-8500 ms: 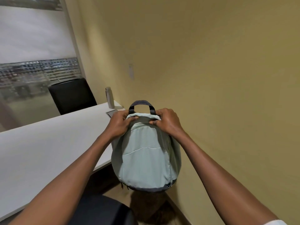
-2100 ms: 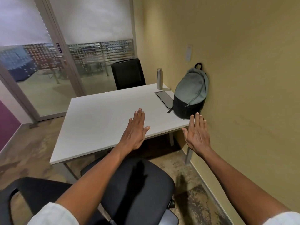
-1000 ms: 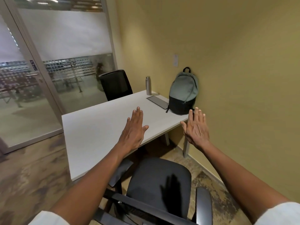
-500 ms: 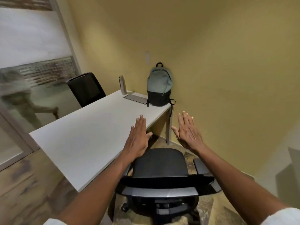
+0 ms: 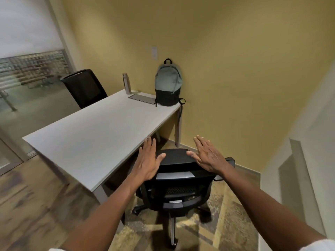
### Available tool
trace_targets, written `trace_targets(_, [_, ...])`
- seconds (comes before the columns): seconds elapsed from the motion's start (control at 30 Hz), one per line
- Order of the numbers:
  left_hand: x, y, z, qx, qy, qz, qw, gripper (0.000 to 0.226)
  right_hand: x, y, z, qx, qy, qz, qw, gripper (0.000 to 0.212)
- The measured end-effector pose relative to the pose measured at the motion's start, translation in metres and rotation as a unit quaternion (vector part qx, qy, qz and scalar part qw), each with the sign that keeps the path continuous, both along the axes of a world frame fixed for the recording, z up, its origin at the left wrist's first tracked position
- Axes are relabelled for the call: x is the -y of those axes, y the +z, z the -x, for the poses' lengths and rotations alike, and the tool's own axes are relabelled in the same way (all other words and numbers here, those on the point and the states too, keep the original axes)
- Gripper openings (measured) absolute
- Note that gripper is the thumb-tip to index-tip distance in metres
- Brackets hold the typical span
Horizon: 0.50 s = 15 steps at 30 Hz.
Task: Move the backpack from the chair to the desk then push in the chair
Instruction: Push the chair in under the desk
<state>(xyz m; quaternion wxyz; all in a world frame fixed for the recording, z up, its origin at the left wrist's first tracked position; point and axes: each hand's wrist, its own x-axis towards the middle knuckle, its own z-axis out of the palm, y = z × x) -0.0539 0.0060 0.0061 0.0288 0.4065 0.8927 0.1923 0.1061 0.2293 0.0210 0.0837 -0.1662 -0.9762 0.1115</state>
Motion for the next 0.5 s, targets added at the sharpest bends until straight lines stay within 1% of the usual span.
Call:
trace_targets(0.1, [0.006,-0.008,-0.011,0.018,-0.025,0.039,0.999,0.108,-0.001,-0.010,-0.018,0.057,0.020,-0.004,0.998,0.107])
trace_targets(0.23, [0.011,-0.021,-0.019,0.035,-0.044,0.123,0.991,0.124,-0.012,-0.023,-0.037,0.166,0.008,-0.012,0.986,0.125])
trace_targets(0.27, [0.013,-0.023,-0.018,0.019,-0.054,0.150,0.987,0.125,-0.014,-0.026,-0.040,0.187,-0.006,-0.015,0.982,0.129])
trace_targets(0.33, [0.017,-0.026,-0.015,-0.042,-0.077,0.179,0.980,0.123,-0.015,-0.032,-0.046,0.217,-0.044,-0.005,0.975,0.135])
trace_targets(0.4, [0.020,-0.027,-0.012,-0.095,-0.084,0.168,0.978,0.119,-0.014,-0.036,-0.048,0.226,-0.078,0.027,0.971,0.137])
trace_targets(0.5, [0.022,-0.030,-0.010,-0.130,-0.073,0.146,0.978,0.114,-0.010,-0.039,-0.048,0.207,-0.088,0.050,0.973,0.130])
